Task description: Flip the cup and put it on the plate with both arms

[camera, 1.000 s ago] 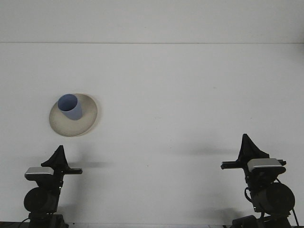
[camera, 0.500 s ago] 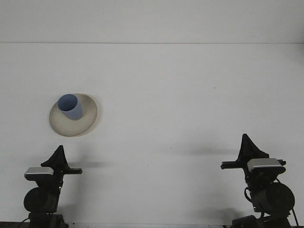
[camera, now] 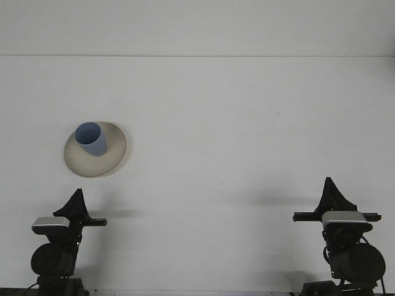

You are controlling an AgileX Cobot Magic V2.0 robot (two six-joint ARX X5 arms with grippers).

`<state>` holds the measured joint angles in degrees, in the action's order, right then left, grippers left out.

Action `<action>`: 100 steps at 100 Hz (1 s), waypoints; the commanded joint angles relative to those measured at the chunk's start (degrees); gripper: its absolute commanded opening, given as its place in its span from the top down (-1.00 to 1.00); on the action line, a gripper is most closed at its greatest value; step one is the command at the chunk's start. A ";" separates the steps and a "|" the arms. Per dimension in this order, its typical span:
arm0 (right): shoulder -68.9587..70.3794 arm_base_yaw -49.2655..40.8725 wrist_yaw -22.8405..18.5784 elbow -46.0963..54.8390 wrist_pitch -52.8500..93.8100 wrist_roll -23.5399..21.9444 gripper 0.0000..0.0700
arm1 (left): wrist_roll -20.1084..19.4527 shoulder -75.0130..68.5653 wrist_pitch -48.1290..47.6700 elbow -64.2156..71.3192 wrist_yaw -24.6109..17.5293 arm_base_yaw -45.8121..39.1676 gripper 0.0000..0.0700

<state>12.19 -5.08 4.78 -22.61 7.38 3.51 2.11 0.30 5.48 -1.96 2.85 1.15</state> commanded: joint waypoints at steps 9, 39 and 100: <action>-5.40 3.98 -4.11 7.67 -0.11 10.45 1.00 | 0.13 -0.02 0.59 1.16 0.11 -0.02 0.96; -12.13 7.15 -4.63 20.90 -2.47 13.92 1.00 | 0.13 -0.02 0.59 1.16 0.11 -0.02 0.96; -12.13 7.19 -4.79 21.88 -5.86 14.51 1.00 | 0.13 -0.02 0.59 1.16 0.11 -0.02 0.96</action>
<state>0.08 2.00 0.03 -0.84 2.24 17.78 2.11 0.32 5.50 -1.96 2.85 1.15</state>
